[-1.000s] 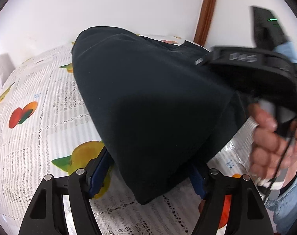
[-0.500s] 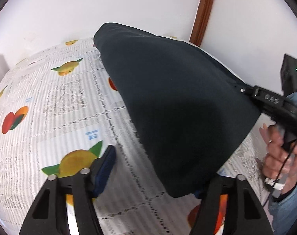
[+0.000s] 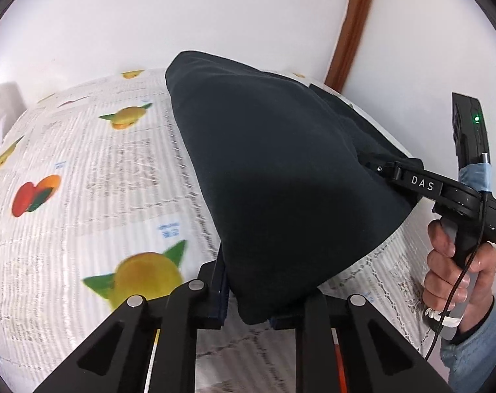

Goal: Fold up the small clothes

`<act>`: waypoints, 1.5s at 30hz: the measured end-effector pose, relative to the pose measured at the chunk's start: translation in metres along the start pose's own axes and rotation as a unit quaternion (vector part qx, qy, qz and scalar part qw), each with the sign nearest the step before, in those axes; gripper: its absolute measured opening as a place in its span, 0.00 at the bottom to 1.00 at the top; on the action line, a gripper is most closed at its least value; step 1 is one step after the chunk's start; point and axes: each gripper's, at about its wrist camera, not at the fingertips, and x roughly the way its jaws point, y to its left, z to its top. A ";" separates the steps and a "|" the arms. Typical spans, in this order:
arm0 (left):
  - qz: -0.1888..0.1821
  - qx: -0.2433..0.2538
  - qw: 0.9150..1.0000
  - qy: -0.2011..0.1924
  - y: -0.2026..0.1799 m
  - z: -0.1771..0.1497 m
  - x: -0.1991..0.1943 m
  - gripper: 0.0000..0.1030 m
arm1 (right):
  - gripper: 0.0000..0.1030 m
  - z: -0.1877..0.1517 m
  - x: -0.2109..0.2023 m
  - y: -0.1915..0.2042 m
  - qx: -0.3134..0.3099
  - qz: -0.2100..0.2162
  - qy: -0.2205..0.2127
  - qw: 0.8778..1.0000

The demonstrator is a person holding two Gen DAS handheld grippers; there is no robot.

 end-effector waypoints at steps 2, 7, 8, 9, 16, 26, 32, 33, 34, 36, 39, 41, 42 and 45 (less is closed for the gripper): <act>0.005 -0.004 1.000 -0.003 0.010 0.001 -0.002 0.16 | 0.16 0.001 0.006 0.006 0.007 0.016 0.006 1.000; 0.020 -0.027 0.999 -0.007 0.040 -0.011 -0.025 0.16 | 0.16 0.003 0.024 0.041 -0.003 0.042 0.021 0.999; 0.024 -0.031 0.999 -0.007 0.046 -0.015 -0.032 0.16 | 0.16 0.003 0.027 0.046 -0.008 0.044 0.023 0.999; 0.029 -0.036 0.999 -0.007 0.054 -0.018 -0.036 0.16 | 0.16 0.003 0.031 0.055 -0.014 0.049 0.025 0.998; 0.030 -0.056 0.998 -0.001 0.090 -0.036 -0.055 0.16 | 0.22 -0.009 0.017 0.098 -0.084 0.070 0.019 0.994; 0.008 -0.032 0.999 0.002 0.088 -0.032 -0.043 0.42 | 0.28 0.001 -0.018 0.098 -0.137 0.054 -0.018 0.989; 0.020 -0.038 0.999 0.011 0.090 -0.029 -0.036 0.48 | 0.13 -0.006 0.026 0.109 -0.140 0.062 0.047 0.987; 0.025 -0.038 0.999 0.013 0.091 -0.029 -0.034 0.49 | 0.10 -0.006 0.025 0.111 -0.146 0.067 0.046 0.986; 0.029 -0.038 0.999 0.013 0.090 -0.028 -0.034 0.49 | 0.08 -0.006 0.020 0.111 -0.152 0.071 0.036 0.985; 0.035 -0.036 0.999 0.012 0.089 -0.026 -0.030 0.49 | 0.06 -0.002 -0.005 0.098 -0.130 0.101 -0.023 0.986; 0.038 -0.034 0.999 0.011 0.088 -0.025 -0.028 0.49 | 0.06 -0.002 -0.021 0.078 -0.077 0.127 -0.042 0.988; 0.038 -0.034 0.999 0.011 0.088 -0.025 -0.027 0.49 | 0.06 -0.007 -0.015 0.079 -0.086 0.112 -0.019 0.990; 0.038 -0.033 0.999 0.012 0.088 -0.024 -0.027 0.49 | 0.07 -0.011 -0.010 0.080 -0.097 0.101 -0.005 0.990; 0.036 -0.034 0.999 0.012 0.089 -0.024 -0.025 0.49 | 0.11 -0.011 -0.007 0.080 -0.095 0.098 0.008 0.991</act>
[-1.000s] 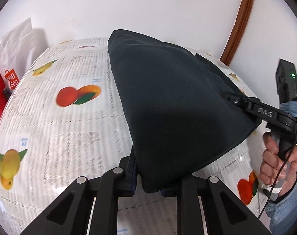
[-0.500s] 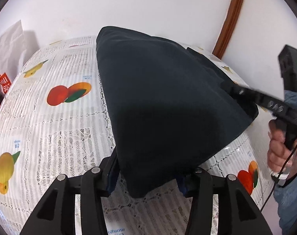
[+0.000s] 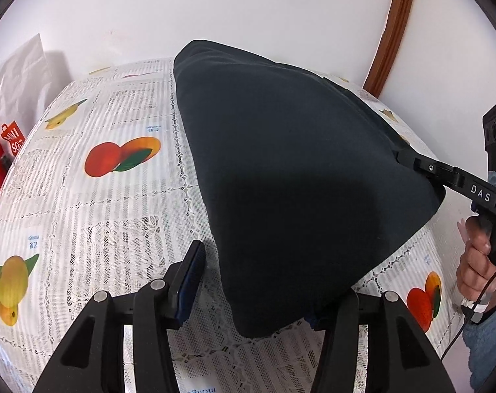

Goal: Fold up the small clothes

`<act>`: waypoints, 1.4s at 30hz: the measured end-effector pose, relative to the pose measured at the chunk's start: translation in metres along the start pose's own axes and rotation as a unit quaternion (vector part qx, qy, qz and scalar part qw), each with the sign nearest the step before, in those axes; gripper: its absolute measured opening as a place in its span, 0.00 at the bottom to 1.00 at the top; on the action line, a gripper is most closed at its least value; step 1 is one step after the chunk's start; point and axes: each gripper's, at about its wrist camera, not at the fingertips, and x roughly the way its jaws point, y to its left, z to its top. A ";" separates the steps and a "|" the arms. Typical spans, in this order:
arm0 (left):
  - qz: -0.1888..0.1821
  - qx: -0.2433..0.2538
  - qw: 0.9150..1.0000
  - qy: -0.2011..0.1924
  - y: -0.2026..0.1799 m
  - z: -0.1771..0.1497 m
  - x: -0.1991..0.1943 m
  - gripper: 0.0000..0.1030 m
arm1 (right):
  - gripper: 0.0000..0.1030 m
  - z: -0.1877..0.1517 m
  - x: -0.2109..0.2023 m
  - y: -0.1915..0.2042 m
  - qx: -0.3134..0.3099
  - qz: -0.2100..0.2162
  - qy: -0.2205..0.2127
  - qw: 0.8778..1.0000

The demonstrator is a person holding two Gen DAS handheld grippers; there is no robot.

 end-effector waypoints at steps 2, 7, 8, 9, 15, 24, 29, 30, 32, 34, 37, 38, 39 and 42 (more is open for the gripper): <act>0.001 0.001 1.000 -0.001 0.000 -0.002 0.000 0.49 | 0.17 0.004 0.001 -0.004 0.021 0.022 0.001 1.000; 0.002 0.002 1.000 -0.001 -0.002 -0.003 -0.001 0.49 | 0.29 0.015 0.019 -0.006 0.041 0.028 0.006 0.999; 0.001 0.002 1.000 -0.001 -0.002 -0.002 -0.001 0.49 | 0.29 0.017 0.024 -0.007 0.047 0.033 0.014 0.998; 0.001 0.002 1.000 -0.001 -0.003 -0.002 -0.001 0.49 | 0.29 0.019 0.030 -0.006 0.054 0.035 0.022 0.998; 0.002 0.003 1.000 -0.002 -0.004 -0.003 -0.002 0.49 | 0.07 0.029 0.031 -0.007 0.041 0.036 0.012 0.998; 0.004 0.003 1.000 -0.003 -0.006 -0.004 -0.002 0.50 | 0.08 0.024 0.014 -0.008 0.025 0.002 -0.015 1.000; 0.009 0.010 1.000 -0.004 -0.008 -0.006 -0.005 0.52 | 0.10 0.013 -0.004 -0.020 0.032 -0.034 -0.009 0.999; 0.010 0.013 1.000 -0.005 -0.008 -0.007 -0.007 0.54 | 0.12 0.010 -0.011 -0.023 0.037 -0.030 -0.011 0.999; 0.005 0.013 1.000 -0.007 -0.010 -0.010 -0.011 0.56 | 0.20 0.008 -0.020 -0.026 0.039 -0.024 -0.011 0.999; 0.000 0.014 1.000 -0.010 -0.011 -0.012 -0.013 0.59 | 0.48 0.005 -0.026 -0.027 0.046 -0.007 -0.010 0.999; -0.001 0.020 1.000 -0.009 -0.017 -0.011 -0.011 0.60 | 0.61 0.001 -0.015 -0.025 0.060 0.013 0.001 0.998; 0.001 0.017 1.000 -0.007 -0.019 -0.010 -0.009 0.60 | 0.61 0.000 -0.008 -0.024 0.063 0.015 0.011 0.998; 0.001 0.013 1.000 -0.006 -0.020 -0.008 -0.007 0.60 | 0.61 -0.002 0.004 -0.022 0.067 0.017 0.023 0.997; 0.009 0.007 1.000 -0.003 -0.022 -0.005 -0.004 0.60 | 0.59 -0.002 0.020 -0.018 0.076 0.012 0.019 0.997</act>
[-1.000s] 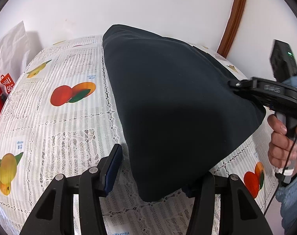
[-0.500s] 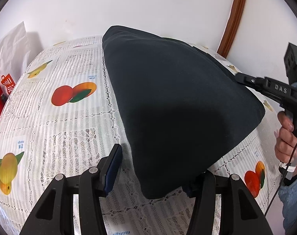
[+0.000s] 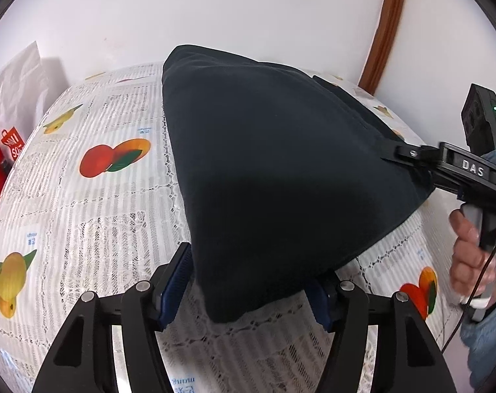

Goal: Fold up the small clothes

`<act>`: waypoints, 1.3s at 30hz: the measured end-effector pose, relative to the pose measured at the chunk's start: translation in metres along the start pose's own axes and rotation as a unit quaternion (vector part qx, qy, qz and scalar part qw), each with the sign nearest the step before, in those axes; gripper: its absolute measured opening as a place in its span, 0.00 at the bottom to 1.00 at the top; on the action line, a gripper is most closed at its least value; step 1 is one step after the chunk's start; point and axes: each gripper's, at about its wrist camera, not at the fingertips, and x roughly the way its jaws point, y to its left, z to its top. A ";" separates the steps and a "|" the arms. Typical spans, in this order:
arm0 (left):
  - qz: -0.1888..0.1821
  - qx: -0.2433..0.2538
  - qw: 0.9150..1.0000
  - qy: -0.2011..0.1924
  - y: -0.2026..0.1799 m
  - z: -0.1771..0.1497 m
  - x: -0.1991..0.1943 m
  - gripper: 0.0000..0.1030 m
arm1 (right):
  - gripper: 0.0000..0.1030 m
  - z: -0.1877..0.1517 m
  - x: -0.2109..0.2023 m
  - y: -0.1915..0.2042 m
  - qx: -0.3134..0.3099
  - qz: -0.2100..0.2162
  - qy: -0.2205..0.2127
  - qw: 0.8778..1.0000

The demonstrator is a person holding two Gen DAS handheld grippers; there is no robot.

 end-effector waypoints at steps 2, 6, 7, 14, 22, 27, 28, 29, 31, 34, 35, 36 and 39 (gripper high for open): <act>0.005 -0.003 1.000 0.002 0.000 0.002 0.003 0.62 | 0.39 0.003 0.008 0.004 -0.002 0.000 0.007 1.000; 0.019 -0.008 1.000 0.003 0.001 0.005 0.008 0.62 | 0.14 0.011 0.017 0.016 -0.033 -0.003 0.016 0.999; 0.024 -0.010 1.000 0.003 0.001 0.006 0.009 0.62 | 0.13 0.013 0.011 0.018 -0.046 -0.006 0.003 0.999; 0.031 -0.014 0.999 0.007 0.003 0.011 0.013 0.62 | 0.08 0.037 -0.059 0.012 -0.073 -0.025 -0.108 0.991; 0.033 0.005 0.999 0.008 -0.005 0.015 0.019 0.66 | 0.08 0.016 -0.058 -0.033 -0.074 -0.097 -0.098 0.988; 0.007 0.025 1.000 -0.005 -0.015 0.016 0.011 0.61 | 0.11 0.010 -0.046 -0.045 -0.055 -0.101 -0.074 0.991; 0.011 0.034 0.999 -0.009 -0.019 0.016 0.011 0.61 | 0.12 0.010 -0.045 -0.045 -0.050 -0.097 -0.069 0.992; 0.013 0.039 0.999 -0.009 -0.023 0.017 0.013 0.61 | 0.18 0.011 -0.044 -0.046 -0.046 -0.095 -0.064 0.992; -0.004 0.028 1.000 -0.005 -0.022 0.021 0.019 0.60 | 0.25 0.013 -0.040 -0.051 -0.030 -0.088 -0.053 0.994; -0.041 0.008 0.999 0.013 -0.023 0.026 0.030 0.60 | 0.33 0.013 -0.033 -0.053 -0.024 -0.086 -0.041 0.995; -0.043 0.008 0.999 0.012 -0.025 0.026 0.033 0.60 | 0.33 0.013 -0.031 -0.054 -0.022 -0.084 -0.039 0.995; -0.032 0.017 0.999 0.007 -0.031 0.025 0.034 0.62 | 0.33 0.013 -0.029 -0.056 -0.016 -0.082 -0.038 0.996; -0.003 0.020 1.000 0.006 -0.037 0.025 0.038 0.64 | 0.17 0.017 -0.023 -0.059 0.003 -0.069 -0.031 0.997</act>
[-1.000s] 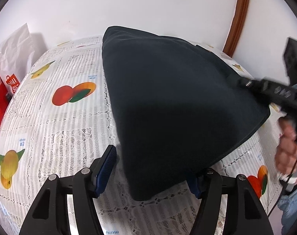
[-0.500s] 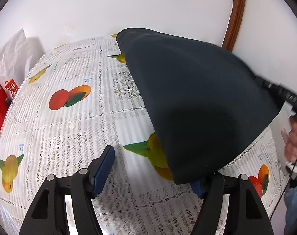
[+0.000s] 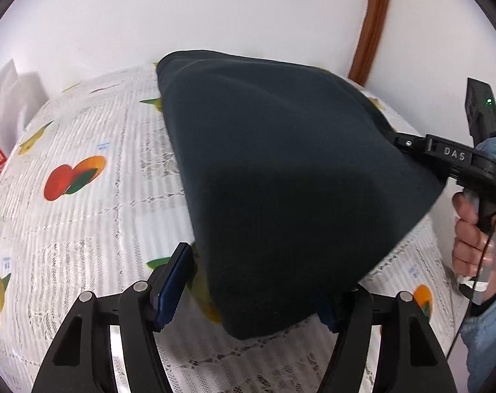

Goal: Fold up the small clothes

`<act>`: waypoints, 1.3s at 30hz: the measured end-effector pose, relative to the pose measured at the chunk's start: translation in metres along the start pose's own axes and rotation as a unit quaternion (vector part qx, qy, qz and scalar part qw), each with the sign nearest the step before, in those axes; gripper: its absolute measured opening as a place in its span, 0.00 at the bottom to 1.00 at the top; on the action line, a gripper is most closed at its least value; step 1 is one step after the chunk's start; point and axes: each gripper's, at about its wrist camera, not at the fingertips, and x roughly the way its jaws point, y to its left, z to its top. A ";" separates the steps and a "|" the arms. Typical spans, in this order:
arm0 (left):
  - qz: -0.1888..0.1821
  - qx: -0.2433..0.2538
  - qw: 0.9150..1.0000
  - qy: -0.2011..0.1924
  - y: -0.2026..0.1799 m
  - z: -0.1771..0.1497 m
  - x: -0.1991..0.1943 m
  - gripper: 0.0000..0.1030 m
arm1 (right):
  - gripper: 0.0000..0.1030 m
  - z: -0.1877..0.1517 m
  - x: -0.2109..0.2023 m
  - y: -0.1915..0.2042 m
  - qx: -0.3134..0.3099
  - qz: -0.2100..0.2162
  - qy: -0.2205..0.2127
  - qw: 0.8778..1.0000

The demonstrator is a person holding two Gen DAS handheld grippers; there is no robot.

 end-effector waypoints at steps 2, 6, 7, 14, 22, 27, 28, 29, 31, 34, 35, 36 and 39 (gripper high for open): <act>0.012 -0.005 1.000 0.002 0.000 0.000 0.000 0.64 | 0.11 0.005 -0.004 0.002 -0.003 0.010 -0.004 1.000; 0.026 -0.009 1.000 0.001 0.001 0.001 0.001 0.64 | 0.09 0.019 -0.040 0.009 -0.043 0.018 -0.069 0.997; 0.028 -0.010 1.000 0.000 0.000 0.001 0.001 0.64 | 0.09 0.022 -0.051 0.006 -0.036 0.025 -0.086 0.995; 0.030 -0.012 0.999 0.001 0.000 0.002 0.002 0.64 | 0.10 0.003 -0.027 -0.020 -0.028 -0.035 -0.029 0.999; 0.015 -0.011 1.000 0.009 0.004 -0.001 -0.003 0.64 | 0.21 -0.007 -0.056 -0.021 -0.023 -0.064 -0.053 0.996; 0.000 0.008 1.000 0.004 0.000 -0.016 -0.019 0.61 | 0.23 -0.019 -0.066 -0.008 -0.060 -0.071 -0.057 0.994; -0.009 0.009 1.000 0.003 -0.001 -0.019 -0.024 0.61 | 0.23 -0.025 -0.063 -0.007 -0.071 -0.082 -0.053 0.993; -0.017 0.008 1.000 0.001 -0.002 -0.022 -0.031 0.61 | 0.23 -0.031 -0.059 -0.008 -0.080 -0.098 -0.049 0.991; -0.037 0.010 0.999 -0.012 -0.003 -0.024 -0.044 0.61 | 0.23 -0.037 -0.058 -0.013 -0.080 -0.107 -0.045 0.990; -0.048 0.009 0.998 -0.037 -0.002 -0.020 -0.063 0.61 | 0.28 -0.035 -0.069 -0.018 -0.069 -0.115 -0.038 0.990; -0.046 0.007 0.998 -0.044 -0.001 -0.014 -0.066 0.61 | 0.28 -0.034 -0.073 -0.018 -0.069 -0.118 -0.035 0.990; -0.043 0.006 0.998 -0.045 0.000 -0.010 -0.066 0.61 | 0.28 -0.032 -0.077 -0.018 -0.071 -0.125 -0.033 0.989; -0.025 0.008 0.998 -0.049 0.003 0.007 -0.059 0.61 | 0.28 -0.026 -0.087 -0.017 -0.079 -0.134 -0.032 0.987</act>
